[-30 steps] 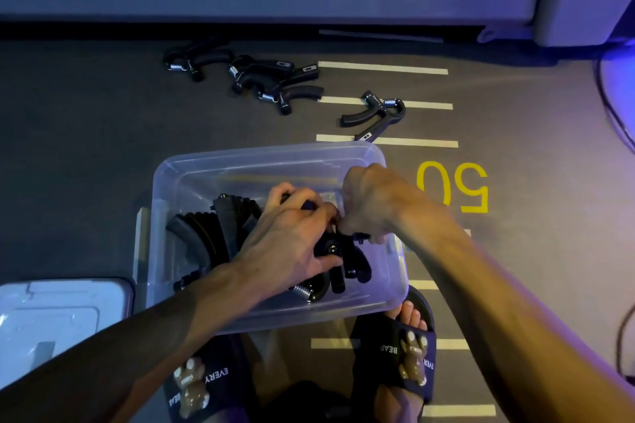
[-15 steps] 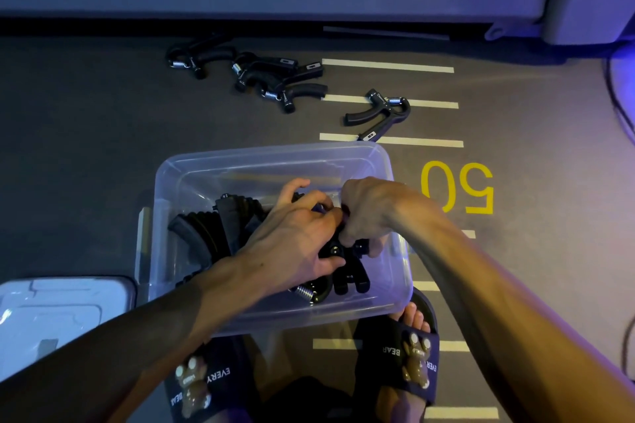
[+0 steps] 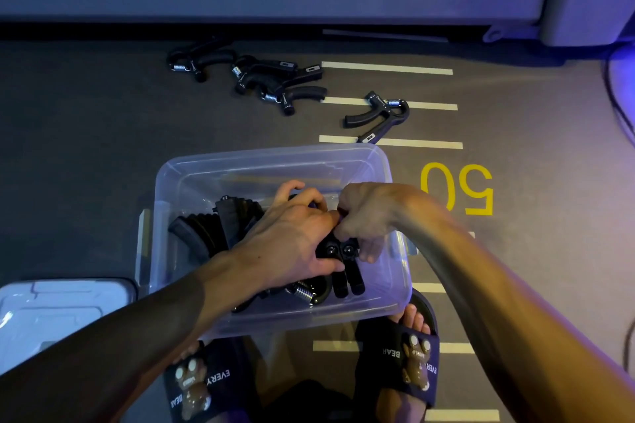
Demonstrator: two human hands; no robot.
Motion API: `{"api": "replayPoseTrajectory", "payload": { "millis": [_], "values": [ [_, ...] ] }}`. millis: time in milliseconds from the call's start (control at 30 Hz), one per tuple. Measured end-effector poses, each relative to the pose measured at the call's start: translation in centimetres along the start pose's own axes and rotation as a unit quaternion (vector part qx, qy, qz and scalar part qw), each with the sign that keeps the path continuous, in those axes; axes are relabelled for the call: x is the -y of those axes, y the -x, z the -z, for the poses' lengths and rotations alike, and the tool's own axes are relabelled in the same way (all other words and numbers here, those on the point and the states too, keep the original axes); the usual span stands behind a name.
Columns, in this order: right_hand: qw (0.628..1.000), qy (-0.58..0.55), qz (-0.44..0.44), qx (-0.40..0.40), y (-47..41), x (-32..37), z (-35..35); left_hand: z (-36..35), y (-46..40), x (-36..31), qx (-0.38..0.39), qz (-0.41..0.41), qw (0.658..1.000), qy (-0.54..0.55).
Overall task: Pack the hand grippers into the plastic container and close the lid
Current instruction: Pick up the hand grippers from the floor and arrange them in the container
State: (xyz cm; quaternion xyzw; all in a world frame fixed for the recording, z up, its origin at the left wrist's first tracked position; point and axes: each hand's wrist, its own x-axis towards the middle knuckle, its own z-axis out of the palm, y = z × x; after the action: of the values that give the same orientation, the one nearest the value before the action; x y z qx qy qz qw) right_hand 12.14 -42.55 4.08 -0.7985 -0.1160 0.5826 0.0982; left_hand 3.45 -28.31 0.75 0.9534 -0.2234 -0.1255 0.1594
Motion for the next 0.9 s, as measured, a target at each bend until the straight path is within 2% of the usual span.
{"api": "replayPoseTrajectory", "payload": {
  "millis": [200, 333, 400, 467, 533, 600, 733, 833, 900],
  "values": [
    [0.999, -0.042, -0.008, 0.009, 1.4, 0.0, 0.3, -0.1, -0.7, -0.5, -0.005, 0.000, 1.000, -0.006],
    [0.993, -0.113, 0.035, -0.006, 2.8, -1.0, 1.9, 0.1, -0.8, -0.4, 0.001, -0.013, 1.000, 0.018],
    [0.976, -0.183, 0.091, -0.072, 3.2, -1.9, 3.6, 0.2, -1.0, -0.3, 0.002, -0.019, 0.999, 0.026],
    [0.941, -0.258, 0.130, -0.176, 2.7, -3.0, 5.4, 0.2, -1.1, -0.2, 0.000, -0.029, 0.999, 0.029],
    [0.896, -0.303, 0.135, -0.296, 0.7, -4.3, 7.0, 0.2, -1.3, 0.0, 0.004, -0.044, 0.999, 0.023],
    [0.872, -0.305, 0.102, -0.368, -2.5, -5.7, 8.2, 0.3, -1.5, 0.3, 0.020, -0.055, 0.998, 0.021],
    [0.897, -0.272, 0.016, -0.347, -9.5, -7.9, 9.2, 0.6, -2.2, 0.8, 0.056, -0.064, 0.996, 0.015],
    [0.930, -0.194, 0.013, -0.313, -12.3, -8.3, 8.7, 0.8, -2.4, 0.9, 0.067, -0.070, 0.995, 0.007],
    [0.938, -0.168, 0.021, -0.302, -13.2, -8.4, 8.2, 0.9, -2.4, 0.9, 0.072, -0.075, 0.995, -0.001]
  ]
}}
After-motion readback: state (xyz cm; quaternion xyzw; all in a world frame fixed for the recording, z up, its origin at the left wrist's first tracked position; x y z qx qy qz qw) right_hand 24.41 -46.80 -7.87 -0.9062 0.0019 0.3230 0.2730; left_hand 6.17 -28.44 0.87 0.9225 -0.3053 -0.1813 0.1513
